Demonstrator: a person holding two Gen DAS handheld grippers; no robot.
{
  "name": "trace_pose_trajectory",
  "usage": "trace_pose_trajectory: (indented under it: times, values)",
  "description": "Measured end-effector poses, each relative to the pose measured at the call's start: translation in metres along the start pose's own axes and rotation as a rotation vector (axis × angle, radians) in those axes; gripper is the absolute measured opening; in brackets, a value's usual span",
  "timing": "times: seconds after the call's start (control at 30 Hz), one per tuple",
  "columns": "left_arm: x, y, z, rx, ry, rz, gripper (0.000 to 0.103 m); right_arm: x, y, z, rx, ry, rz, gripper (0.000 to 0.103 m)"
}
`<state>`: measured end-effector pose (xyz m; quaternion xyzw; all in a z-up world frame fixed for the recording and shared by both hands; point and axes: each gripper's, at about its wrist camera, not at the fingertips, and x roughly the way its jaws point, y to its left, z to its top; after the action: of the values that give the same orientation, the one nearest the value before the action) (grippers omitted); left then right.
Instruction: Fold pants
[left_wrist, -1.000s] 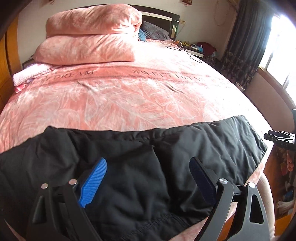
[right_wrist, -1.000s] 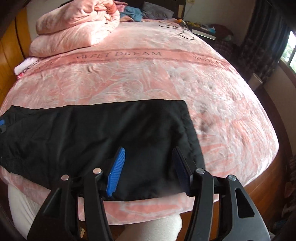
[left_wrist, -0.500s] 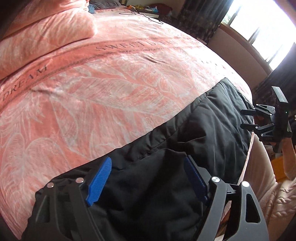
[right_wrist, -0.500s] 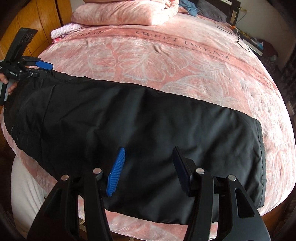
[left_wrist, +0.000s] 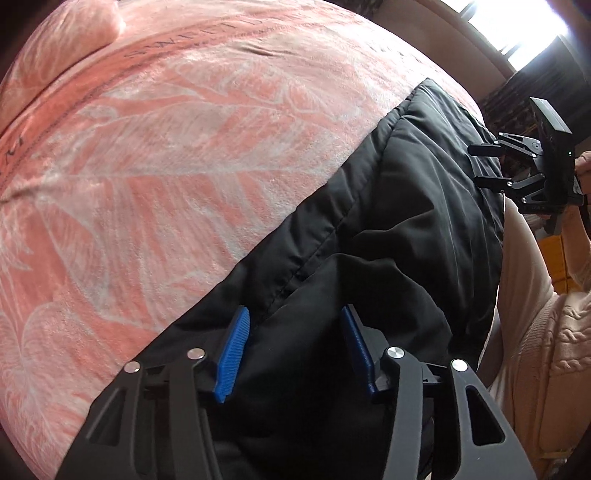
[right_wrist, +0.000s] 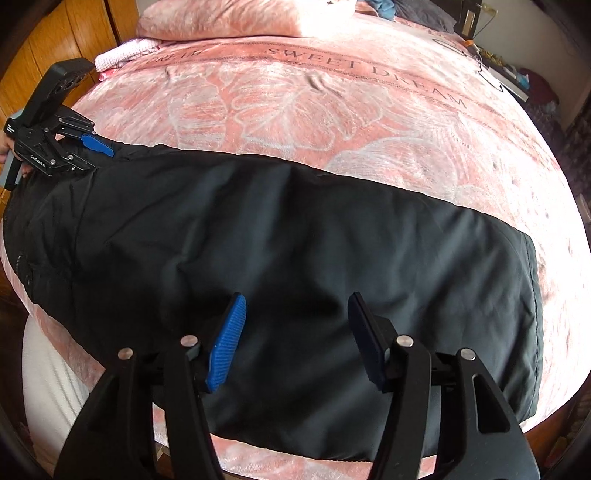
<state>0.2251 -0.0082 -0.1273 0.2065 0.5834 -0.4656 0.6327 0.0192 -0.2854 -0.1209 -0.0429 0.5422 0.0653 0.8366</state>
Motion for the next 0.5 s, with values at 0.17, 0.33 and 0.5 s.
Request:
trace_pose_trajectory:
  times: [0.17, 0.33, 0.5]
  values:
    - [-0.009, -0.002, -0.008, 0.018, 0.014, 0.026, 0.014, 0.004, -0.003, -0.002, 0.013, 0.008, -0.007, 0.062]
    - [-0.019, -0.011, -0.019, 0.030, -0.045, 0.100, 0.009, 0.006, -0.006, -0.002, 0.023, 0.010, -0.010, 0.064]
    - [-0.032, -0.002, -0.016, 0.013, -0.113, 0.219, 0.008, 0.008, -0.006, 0.001, 0.026, 0.011, -0.012, 0.064]
